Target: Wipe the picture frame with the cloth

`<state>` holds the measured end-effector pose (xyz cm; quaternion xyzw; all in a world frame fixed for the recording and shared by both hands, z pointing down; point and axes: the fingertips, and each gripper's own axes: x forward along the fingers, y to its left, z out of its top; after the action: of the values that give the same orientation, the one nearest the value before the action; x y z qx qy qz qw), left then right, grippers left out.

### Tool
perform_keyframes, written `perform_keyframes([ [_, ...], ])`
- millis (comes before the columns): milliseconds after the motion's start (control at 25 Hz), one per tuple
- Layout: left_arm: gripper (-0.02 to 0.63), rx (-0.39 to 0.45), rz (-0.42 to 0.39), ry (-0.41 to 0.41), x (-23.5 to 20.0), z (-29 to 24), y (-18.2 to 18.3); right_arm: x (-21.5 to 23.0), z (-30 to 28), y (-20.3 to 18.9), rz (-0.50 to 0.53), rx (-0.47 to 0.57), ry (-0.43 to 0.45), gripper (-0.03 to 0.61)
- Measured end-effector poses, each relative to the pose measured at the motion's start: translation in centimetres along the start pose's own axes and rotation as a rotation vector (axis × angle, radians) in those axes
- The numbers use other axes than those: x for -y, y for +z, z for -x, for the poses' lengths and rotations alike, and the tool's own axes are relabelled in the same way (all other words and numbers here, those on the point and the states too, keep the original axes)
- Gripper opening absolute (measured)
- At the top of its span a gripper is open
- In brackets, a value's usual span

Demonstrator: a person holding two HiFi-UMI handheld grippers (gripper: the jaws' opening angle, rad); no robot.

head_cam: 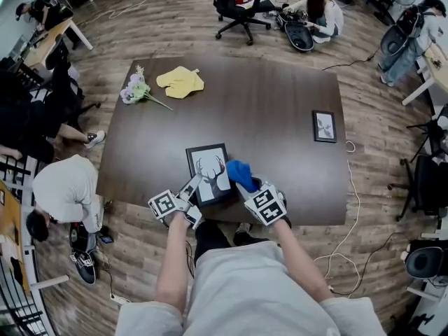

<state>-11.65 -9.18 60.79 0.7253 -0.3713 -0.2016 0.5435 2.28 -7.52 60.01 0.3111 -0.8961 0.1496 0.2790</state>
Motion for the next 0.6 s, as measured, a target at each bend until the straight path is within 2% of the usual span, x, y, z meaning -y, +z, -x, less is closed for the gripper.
perform_keyframes([
  [120,0.117,-0.029,-0.005,-0.009,-0.1,0.3,-1.4,-0.1,0.9,-0.7,-0.060,0.022,0.023,0.081],
  [240,0.117,-0.067,-0.028,0.000,-0.2,0.1,-2.4,1.3,2.2,-1.3,-0.093,0.035,0.005,0.081],
  [320,0.117,-0.078,-0.038,-0.023,0.2,-0.1,-2.6,1.8,2.6,-1.5,-0.141,0.052,0.005,0.081],
  [400,0.117,-0.081,-0.013,-0.008,-0.1,0.2,-2.7,1.6,2.6,-1.5,-0.186,0.067,0.023,0.081],
  [520,0.117,-0.088,0.007,-0.002,-0.4,0.2,-2.9,1.2,2.5,-1.8,-0.195,0.059,0.034,0.081],
  [600,0.117,-0.097,-0.015,0.002,-0.5,0.0,-2.8,1.0,2.5,-1.9,-0.187,0.053,0.036,0.081],
])
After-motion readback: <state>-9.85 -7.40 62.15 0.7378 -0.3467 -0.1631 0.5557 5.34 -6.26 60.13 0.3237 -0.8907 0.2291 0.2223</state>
